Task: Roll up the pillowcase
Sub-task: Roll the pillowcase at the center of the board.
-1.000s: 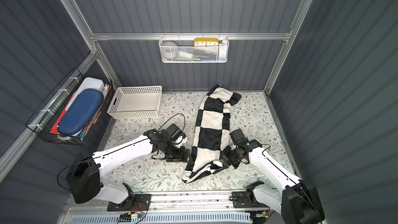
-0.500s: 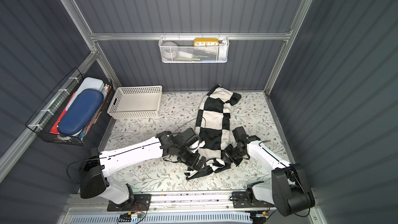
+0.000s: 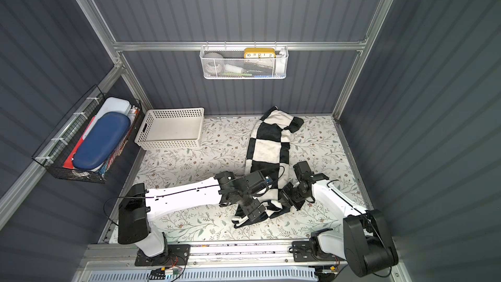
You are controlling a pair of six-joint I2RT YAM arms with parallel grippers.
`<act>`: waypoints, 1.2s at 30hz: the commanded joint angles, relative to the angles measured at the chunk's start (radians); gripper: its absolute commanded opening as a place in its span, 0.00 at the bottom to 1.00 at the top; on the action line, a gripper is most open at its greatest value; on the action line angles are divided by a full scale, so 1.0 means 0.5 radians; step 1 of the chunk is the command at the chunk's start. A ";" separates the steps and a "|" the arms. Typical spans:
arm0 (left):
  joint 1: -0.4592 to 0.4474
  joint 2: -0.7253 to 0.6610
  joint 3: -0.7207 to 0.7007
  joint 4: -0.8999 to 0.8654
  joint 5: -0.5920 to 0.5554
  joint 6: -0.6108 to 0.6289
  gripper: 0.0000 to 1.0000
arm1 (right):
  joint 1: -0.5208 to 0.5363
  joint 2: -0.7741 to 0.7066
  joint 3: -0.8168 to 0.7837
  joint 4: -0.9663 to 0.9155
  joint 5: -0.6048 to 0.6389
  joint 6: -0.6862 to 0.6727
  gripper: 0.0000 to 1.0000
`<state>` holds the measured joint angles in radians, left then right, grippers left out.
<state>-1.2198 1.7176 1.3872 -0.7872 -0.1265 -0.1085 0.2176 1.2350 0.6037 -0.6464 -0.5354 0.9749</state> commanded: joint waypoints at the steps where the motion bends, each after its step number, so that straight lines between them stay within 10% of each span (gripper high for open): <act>1: -0.012 -0.131 -0.043 0.138 0.278 0.292 0.99 | -0.007 -0.019 -0.049 0.006 -0.019 -0.002 0.00; 17: -0.012 0.232 -0.085 0.069 0.340 0.325 0.97 | -0.009 -0.034 -0.074 0.054 -0.032 0.023 0.00; 36: -0.047 0.100 -0.270 0.020 0.523 0.122 0.43 | -0.024 -0.167 -0.095 -0.016 0.008 0.002 0.00</act>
<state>-1.2388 1.7885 1.2331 -0.7452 0.1051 -0.0387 0.2119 1.1717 0.5678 -0.6228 -0.5465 0.9791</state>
